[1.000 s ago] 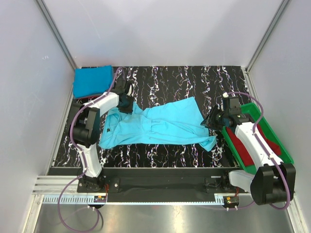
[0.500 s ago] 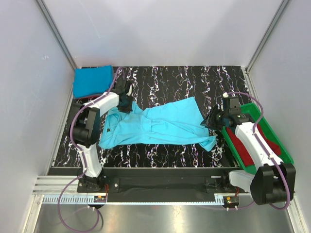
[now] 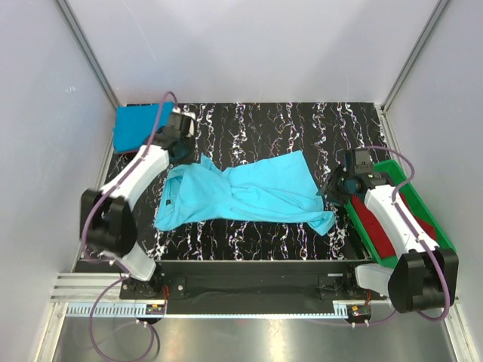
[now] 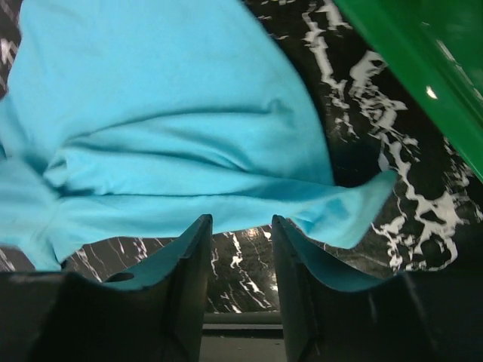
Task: Fold and stack the t-shirts
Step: Flatten the tshirt out
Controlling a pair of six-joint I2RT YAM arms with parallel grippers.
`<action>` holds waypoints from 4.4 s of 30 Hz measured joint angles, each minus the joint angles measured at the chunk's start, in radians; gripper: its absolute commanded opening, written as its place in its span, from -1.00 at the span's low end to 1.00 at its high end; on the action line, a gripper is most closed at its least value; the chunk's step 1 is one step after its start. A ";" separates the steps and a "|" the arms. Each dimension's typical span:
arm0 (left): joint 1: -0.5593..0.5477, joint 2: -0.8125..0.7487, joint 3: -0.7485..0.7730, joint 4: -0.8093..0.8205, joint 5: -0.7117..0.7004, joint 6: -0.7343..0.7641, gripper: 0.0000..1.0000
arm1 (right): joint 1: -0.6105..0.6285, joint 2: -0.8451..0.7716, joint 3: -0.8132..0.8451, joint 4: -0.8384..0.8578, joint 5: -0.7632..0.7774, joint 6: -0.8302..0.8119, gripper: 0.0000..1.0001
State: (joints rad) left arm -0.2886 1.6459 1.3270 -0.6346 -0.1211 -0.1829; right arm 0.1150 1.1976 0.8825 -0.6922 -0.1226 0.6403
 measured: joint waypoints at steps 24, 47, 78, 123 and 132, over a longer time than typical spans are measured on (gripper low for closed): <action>0.017 -0.784 -0.238 -0.043 -0.263 -0.109 -1.00 | 0.212 0.083 0.007 -0.175 0.161 0.536 -0.07; 0.017 -0.893 -0.309 -0.042 -0.132 -0.154 -1.00 | 0.219 0.624 0.343 -0.354 0.095 0.861 -0.18; 0.008 -0.913 -0.355 -0.021 -0.096 -0.158 -1.00 | 0.208 0.738 0.420 -0.406 0.095 0.927 -0.31; 0.006 -0.919 -0.030 0.022 -0.140 -0.106 -1.00 | 0.202 0.008 0.573 -0.266 0.361 0.088 -0.99; 0.006 -1.050 -0.127 -0.003 -0.085 -0.157 -1.00 | 0.198 -0.149 0.261 -0.183 0.261 0.072 -1.00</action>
State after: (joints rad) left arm -0.2825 0.5957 1.2003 -0.6373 -0.2058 -0.3397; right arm 0.3130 1.0489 1.1435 -0.8749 0.1387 0.7120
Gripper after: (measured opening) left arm 0.012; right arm 0.011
